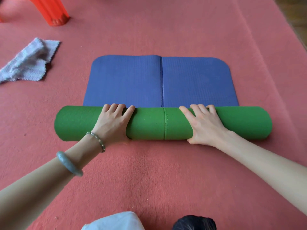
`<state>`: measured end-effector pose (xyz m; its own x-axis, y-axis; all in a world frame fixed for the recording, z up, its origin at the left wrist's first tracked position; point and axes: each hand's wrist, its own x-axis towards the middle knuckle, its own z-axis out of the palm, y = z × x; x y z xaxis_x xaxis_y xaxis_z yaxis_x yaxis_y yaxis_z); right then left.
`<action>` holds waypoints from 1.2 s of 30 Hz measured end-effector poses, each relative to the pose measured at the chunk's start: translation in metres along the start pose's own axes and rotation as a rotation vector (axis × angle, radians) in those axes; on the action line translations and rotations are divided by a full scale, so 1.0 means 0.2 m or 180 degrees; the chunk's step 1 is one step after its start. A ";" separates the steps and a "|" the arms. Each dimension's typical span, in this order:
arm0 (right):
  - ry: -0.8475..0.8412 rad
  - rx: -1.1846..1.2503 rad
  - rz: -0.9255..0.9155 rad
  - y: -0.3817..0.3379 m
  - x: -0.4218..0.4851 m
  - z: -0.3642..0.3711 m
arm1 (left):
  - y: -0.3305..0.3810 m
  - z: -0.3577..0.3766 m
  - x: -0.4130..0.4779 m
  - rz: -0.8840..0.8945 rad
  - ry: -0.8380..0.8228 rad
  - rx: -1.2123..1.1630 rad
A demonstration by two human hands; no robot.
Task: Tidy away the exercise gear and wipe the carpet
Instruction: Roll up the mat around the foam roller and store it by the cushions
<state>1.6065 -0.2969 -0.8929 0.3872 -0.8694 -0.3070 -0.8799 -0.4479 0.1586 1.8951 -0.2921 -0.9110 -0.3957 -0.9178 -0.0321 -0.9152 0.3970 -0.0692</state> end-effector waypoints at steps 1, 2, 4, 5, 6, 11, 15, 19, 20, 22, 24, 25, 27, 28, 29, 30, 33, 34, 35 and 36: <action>-0.0095 0.0003 -0.0028 -0.03 -0.06 0.00 | 0.01 0.00 -0.05 0.0043 -0.0041 -0.0012; -0.0203 0.0012 -0.0063 -0.05 -0.11 0.00 | 0.02 -0.01 -0.10 0.0083 -0.0119 -0.0021; -0.0402 0.0045 -0.0151 -0.08 -0.17 0.00 | 0.04 -0.02 -0.17 0.0132 -0.0355 -0.0044; -0.0485 0.0057 -0.0193 -0.09 -0.19 -0.01 | 0.05 -0.03 -0.19 0.0122 -0.0459 -0.0070; -0.0555 0.0074 -0.0231 -0.09 -0.19 -0.02 | 0.06 -0.03 -0.21 0.0083 -0.0512 -0.0098; -0.1024 0.0457 -0.0232 -0.02 -0.06 -0.08 | 0.14 -0.04 -0.25 0.0096 -0.0284 -0.0115; -0.1699 0.0918 -0.0144 0.04 0.09 -0.16 | 0.23 -0.03 -0.25 0.0127 -0.0319 0.0095; -0.2124 0.1038 0.0106 0.07 0.17 -0.20 | 0.19 0.00 -0.17 0.0120 -0.0305 0.0151; -0.2050 0.0865 0.0171 0.05 0.17 -0.21 | 0.17 0.01 -0.13 0.0134 -0.0303 0.0145; -0.1615 0.0471 0.0260 -0.01 0.14 -0.19 | 0.12 0.00 -0.06 0.0187 -0.0376 0.0106; -0.1035 0.0228 0.0353 -0.07 0.08 -0.13 | 0.07 -0.04 0.05 0.0306 -0.0588 0.0079; -0.0763 0.0169 0.0386 -0.09 0.05 -0.10 | 0.05 -0.06 0.10 0.0345 -0.0724 0.0026; -0.0343 0.0126 0.0406 -0.12 0.03 -0.05 | 0.01 -0.09 0.18 0.0362 -0.1031 -0.0202; -0.0204 0.0136 0.0401 -0.12 0.02 -0.03 | 0.00 -0.11 0.21 0.0348 -0.1137 -0.0298; -0.0113 0.0163 0.0382 -0.11 0.03 -0.02 | 0.00 -0.11 0.23 0.0341 -0.1183 -0.0347; -0.0079 0.0182 0.0345 -0.10 0.03 -0.01 | 0.00 -0.11 0.23 0.0335 -0.1166 -0.0349; -0.0167 0.0186 0.0190 -0.06 0.07 -0.03 | 0.02 -0.07 0.14 0.0155 -0.0769 -0.0126; -0.0235 0.0230 0.0158 -0.05 0.10 -0.04 | 0.04 -0.04 0.09 0.0036 -0.0523 -0.0065; -0.0313 0.0285 0.0129 -0.03 0.13 -0.06 | 0.06 0.00 0.04 -0.0049 -0.0299 -0.0020; -0.0386 0.0338 0.0098 -0.01 0.16 -0.08 | 0.08 0.03 0.02 -0.0093 -0.0124 0.0031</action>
<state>1.6247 -0.3273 -0.8883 0.3292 -0.8479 -0.4156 -0.9175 -0.3913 0.0717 1.8800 -0.2892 -0.9185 -0.3654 -0.9283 -0.0688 -0.9255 0.3702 -0.0805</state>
